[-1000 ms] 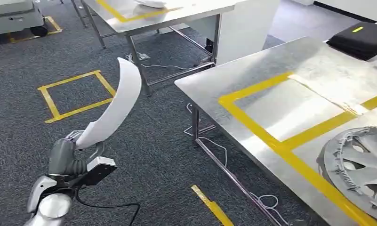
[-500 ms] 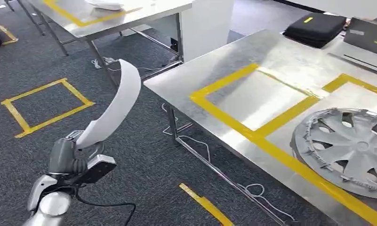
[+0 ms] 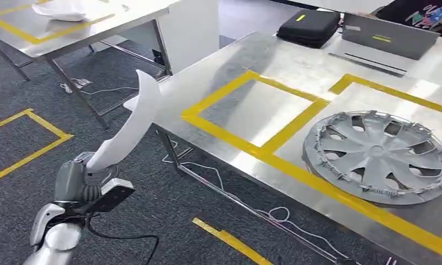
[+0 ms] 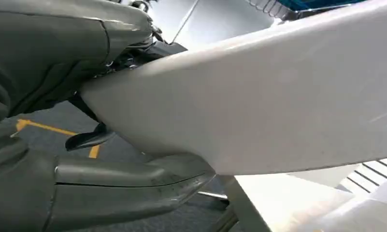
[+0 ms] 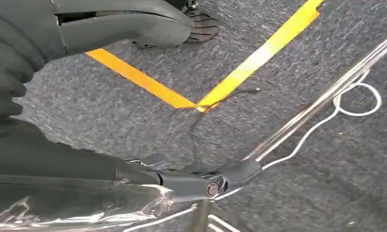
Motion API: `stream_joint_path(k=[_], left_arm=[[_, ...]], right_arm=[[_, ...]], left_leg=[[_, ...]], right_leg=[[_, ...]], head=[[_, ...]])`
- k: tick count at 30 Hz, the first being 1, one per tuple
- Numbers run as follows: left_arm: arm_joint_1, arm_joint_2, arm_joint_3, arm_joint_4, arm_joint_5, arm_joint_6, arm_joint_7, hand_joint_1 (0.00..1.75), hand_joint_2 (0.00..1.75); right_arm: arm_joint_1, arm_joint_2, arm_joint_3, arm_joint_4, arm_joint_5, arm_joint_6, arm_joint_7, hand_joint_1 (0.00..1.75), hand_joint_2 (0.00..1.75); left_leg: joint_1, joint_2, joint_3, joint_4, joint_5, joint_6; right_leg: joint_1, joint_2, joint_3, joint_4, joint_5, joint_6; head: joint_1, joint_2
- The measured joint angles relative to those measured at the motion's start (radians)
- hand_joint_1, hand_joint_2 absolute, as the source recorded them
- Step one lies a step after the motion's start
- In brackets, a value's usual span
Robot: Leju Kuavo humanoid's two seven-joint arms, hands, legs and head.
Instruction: Take the parts from the cabinet and place them on the table.
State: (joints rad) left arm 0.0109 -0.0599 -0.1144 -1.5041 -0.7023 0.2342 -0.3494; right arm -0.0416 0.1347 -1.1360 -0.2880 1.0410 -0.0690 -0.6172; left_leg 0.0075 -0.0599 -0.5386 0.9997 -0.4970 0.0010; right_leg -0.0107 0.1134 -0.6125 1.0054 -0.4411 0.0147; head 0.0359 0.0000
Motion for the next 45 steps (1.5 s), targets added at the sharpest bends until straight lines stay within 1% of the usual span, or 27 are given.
stream_joint_path(k=[2, 3, 4, 5, 7, 8, 9, 11, 12, 13, 14, 18, 20, 22, 24, 26, 28, 29, 31, 33, 35, 36, 38, 39, 41, 43, 45], left_arm=[[-0.003, 0.000, 0.000, 0.002, -0.001, 0.000, 0.000, 1.75, 1.75], [-0.006, -0.002, 0.001, 0.002, -0.001, 0.001, 0.000, 1.75, 1.75], [-0.008, -0.002, 0.001, 0.003, -0.003, 0.002, 0.000, 1.75, 1.75], [-0.008, -0.003, 0.002, 0.003, -0.004, 0.005, 0.000, 1.75, 1.75], [-0.008, -0.002, 0.003, 0.008, -0.010, 0.007, 0.001, 1.75, 1.75], [-0.010, -0.002, 0.004, 0.012, -0.011, 0.009, 0.001, 1.75, 1.75], [-0.013, -0.002, 0.005, 0.016, -0.017, 0.010, 0.002, 1.75, 1.75], [-0.023, -0.002, 0.005, 0.023, -0.026, 0.012, 0.008, 1.75, 1.75], [-0.032, -0.002, 0.005, 0.027, -0.035, 0.015, 0.012, 1.75, 1.75], [-0.040, -0.002, 0.006, 0.031, -0.040, 0.016, 0.013, 1.75, 1.75], [-0.049, 0.000, 0.006, 0.033, -0.044, 0.019, 0.015, 1.75, 1.75], [-0.086, 0.000, 0.004, 0.050, -0.082, 0.021, 0.030, 1.75, 1.75], [-0.106, 0.000, 0.002, 0.061, -0.098, 0.025, 0.032, 1.75, 1.75], [-0.116, 0.000, -0.002, 0.078, -0.112, 0.029, 0.039, 1.75, 1.75], [-0.125, 0.000, -0.006, 0.099, -0.121, 0.029, 0.049, 1.75, 1.75], [-0.143, 0.000, -0.010, 0.113, -0.127, 0.029, 0.057, 1.75, 1.75], [-0.173, 0.000, -0.011, 0.125, -0.134, 0.029, 0.077, 1.75, 1.75], [-0.189, 0.000, -0.011, 0.134, -0.135, 0.028, 0.086, 1.75, 1.75], [-0.210, -0.003, -0.012, 0.145, -0.144, 0.027, 0.100, 1.75, 1.75], [-0.223, -0.005, -0.011, 0.155, -0.147, 0.027, 0.110, 1.75, 1.75], [-0.234, -0.006, -0.009, 0.164, -0.148, 0.028, 0.117, 1.75, 1.75], [-0.236, -0.007, -0.009, 0.168, -0.148, 0.029, 0.117, 1.75, 1.75], [-0.235, -0.006, -0.009, 0.178, -0.150, 0.028, 0.118, 1.75, 1.75], [-0.234, -0.006, -0.009, 0.183, -0.150, 0.029, 0.118, 1.75, 1.75], [-0.234, -0.006, -0.009, 0.191, -0.152, 0.029, 0.119, 1.75, 1.75], [-0.235, -0.007, -0.009, 0.196, -0.152, 0.029, 0.119, 1.75, 1.75], [-0.240, -0.006, -0.008, 0.199, -0.152, 0.029, 0.119, 1.75, 1.75]], right_arm=[[0.008, 0.000, 0.000, 0.000, 0.000, 0.000, 0.000, 0.00, 1.75], [0.009, -0.001, 0.000, 0.000, 0.000, 0.000, 0.000, 0.00, 1.75], [0.010, -0.001, -0.001, 0.001, 0.000, 0.000, 0.000, 0.00, 1.75], [0.006, -0.001, -0.001, 0.002, 0.001, 0.001, -0.001, 0.00, 1.75], [-0.002, -0.001, 0.000, 0.002, 0.003, 0.000, -0.003, 0.00, 1.75], [-0.002, -0.001, 0.000, 0.002, 0.005, 0.000, -0.004, 0.00, 1.75], [-0.001, -0.001, -0.001, 0.002, 0.007, 0.000, -0.005, 0.00, 1.75], [0.000, -0.001, -0.001, 0.002, 0.010, 0.000, -0.006, 0.00, 1.75], [-0.001, -0.002, -0.002, 0.002, 0.013, 0.000, -0.008, 0.00, 1.75], [-0.004, -0.002, -0.002, 0.002, 0.015, -0.001, -0.008, 0.00, 1.75], [-0.010, -0.001, -0.002, 0.003, 0.017, 0.000, -0.009, 0.00, 1.75], [-0.010, -0.001, -0.002, 0.007, 0.020, 0.000, -0.013, 0.00, 1.75], [-0.012, -0.002, -0.002, 0.008, 0.022, 0.000, -0.014, 0.00, 1.75], [-0.022, -0.002, -0.002, 0.008, 0.025, 0.000, -0.014, 0.00, 1.75], [-0.024, -0.002, -0.002, 0.008, 0.031, 0.002, -0.013, 0.00, 1.75], [-0.024, -0.002, -0.002, 0.010, 0.035, 0.003, -0.011, 0.00, 1.75], [-0.026, -0.002, -0.002, 0.010, 0.037, 0.008, -0.011, 0.00, 1.75], [-0.028, -0.002, -0.002, 0.012, 0.039, 0.011, -0.011, 0.00, 1.75], [-0.029, -0.002, -0.002, 0.012, 0.040, 0.014, -0.013, 0.00, 1.75], [-0.026, -0.002, -0.002, 0.015, 0.045, 0.016, -0.013, 0.00, 1.75], [-0.027, -0.002, -0.002, 0.016, 0.047, 0.016, -0.013, 0.00, 1.75], [-0.031, -0.002, 0.000, 0.018, 0.048, 0.017, -0.013, 0.00, 1.75], [-0.035, -0.002, 0.000, 0.018, 0.048, 0.017, -0.013, 0.00, 1.75], [-0.035, -0.002, 0.000, 0.018, 0.048, 0.017, -0.012, 0.00, 1.75], [-0.032, -0.002, 0.000, 0.018, 0.048, 0.017, -0.012, 0.00, 1.75], [-0.032, -0.002, 0.000, 0.018, 0.048, 0.017, -0.012, 0.00, 1.75], [-0.036, -0.002, 0.001, 0.018, 0.048, 0.017, -0.013, 0.00, 1.75]], left_leg=[[-0.003, 0.017, 0.000, -0.006, 0.006, 0.011], [0.005, 0.032, 0.005, -0.021, 0.016, 0.020], [0.003, 0.041, 0.007, -0.024, 0.017, 0.024], [0.002, 0.052, 0.006, -0.024, 0.018, 0.028], [-0.002, 0.077, 0.004, -0.023, 0.017, 0.028], [-0.003, 0.092, 0.003, -0.023, 0.017, 0.029], [-0.003, 0.105, 0.004, -0.023, 0.016, 0.029], [-0.003, 0.126, 0.005, -0.022, 0.014, 0.025], [-0.003, 0.137, 0.008, -0.021, 0.011, 0.021], [-0.006, 0.145, 0.012, -0.019, 0.008, 0.016], [-0.015, 0.152, 0.009, -0.013, 0.002, 0.008], [-0.012, 0.182, 0.013, -0.013, -0.004, -0.007], [-0.005, 0.096, -0.013, 0.052, -0.055, -0.017], [-0.004, 0.072, -0.089, 0.219, -0.134, -0.018], [-0.004, 0.069, -0.139, 0.309, -0.148, -0.014], [-0.005, 0.065, -0.109, 0.230, -0.073, -0.006], [-0.005, 0.040, -0.036, 0.058, 0.024, 0.005], [-0.005, 0.023, -0.027, 0.027, 0.017, 0.009], [-0.008, 0.026, -0.027, 0.010, 0.009, 0.009], [-0.007, 0.030, -0.025, 0.002, 0.014, 0.020], [-0.001, 0.040, -0.016, -0.006, 0.017, 0.032], [-0.002, 0.043, -0.015, -0.006, 0.015, 0.035], [-0.005, 0.052, -0.013, -0.006, 0.011, 0.037], [-0.005, 0.055, -0.011, -0.006, 0.008, 0.036], [-0.005, 0.060, 0.000, -0.006, -0.001, 0.032], [-0.005, 0.065, 0.021, -0.005, -0.016, 0.026], [-0.012, 0.069, 0.023, -0.001, -0.028, 0.014]], right_leg=[[-0.004, 0.021, -0.005, -0.009, 0.009, 0.017], [-0.004, 0.002, -0.016, 0.003, 0.003, 0.017], [0.003, -0.057, -0.027, 0.030, -0.019, 0.020], [0.003, -0.085, -0.057, 0.090, -0.057, 0.025], [-0.001, -0.104, -0.127, 0.241, -0.126, 0.031], [-0.001, -0.106, -0.158, 0.307, -0.147, 0.035], [-0.002, -0.108, -0.159, 0.315, -0.140, 0.037], [-0.002, -0.118, -0.091, 0.195, -0.072, 0.036], [-0.002, -0.137, -0.031, 0.091, -0.032, 0.035], [0.000, -0.178, 0.016, 0.012, -0.017, 0.033], [0.009, -0.184, 0.031, -0.006, -0.027, 0.022], [0.007, -0.139, 0.020, -0.006, -0.019, -0.006], [0.002, -0.121, 0.020, -0.007, -0.016, -0.016], [0.004, -0.097, 0.019, -0.007, -0.015, -0.021], [0.007, -0.068, 0.019, -0.007, -0.014, -0.021], [0.009, -0.046, 0.020, -0.004, -0.014, -0.021], [0.008, -0.031, 0.020, -0.002, -0.014, -0.020], [0.014, -0.025, 0.015, 0.003, -0.014, -0.016], [0.009, -0.018, 0.001, 0.001, -0.009, -0.004], [0.008, -0.012, 0.001, -0.003, -0.010, 0.009], [0.011, -0.069, -0.031, 0.054, -0.041, 0.015], [0.008, -0.090, -0.071, 0.130, -0.076, 0.020], [0.005, -0.104, -0.154, 0.279, -0.130, 0.026], [0.004, -0.105, -0.180, 0.320, -0.133, 0.028], [0.001, -0.106, -0.153, 0.249, -0.069, 0.030], [0.000, -0.117, -0.054, 0.057, 0.027, 0.027], [0.007, -0.119, -0.015, 0.007, 0.002, 0.018]], head=[[0.001, 0.000], [0.000, 0.000], [0.005, 0.000], [0.011, 0.000], [0.008, 0.000], [0.009, 0.000], [0.010, 0.000], [0.010, 0.000], [0.010, 0.000], [0.010, 0.000], [0.011, 0.000], [0.004, 0.000], [-0.002, 0.000], [-0.002, 0.000], [-0.003, 0.000], [-0.003, 0.000], [-0.004, 0.000], [-0.003, 0.000], [0.000, 0.000], [-0.001, 0.000], [0.005, 0.000], [0.008, 0.000], [0.007, 0.000], [0.008, 0.000], [0.008, 0.000], [0.008, 0.000], [0.005, 0.000]])
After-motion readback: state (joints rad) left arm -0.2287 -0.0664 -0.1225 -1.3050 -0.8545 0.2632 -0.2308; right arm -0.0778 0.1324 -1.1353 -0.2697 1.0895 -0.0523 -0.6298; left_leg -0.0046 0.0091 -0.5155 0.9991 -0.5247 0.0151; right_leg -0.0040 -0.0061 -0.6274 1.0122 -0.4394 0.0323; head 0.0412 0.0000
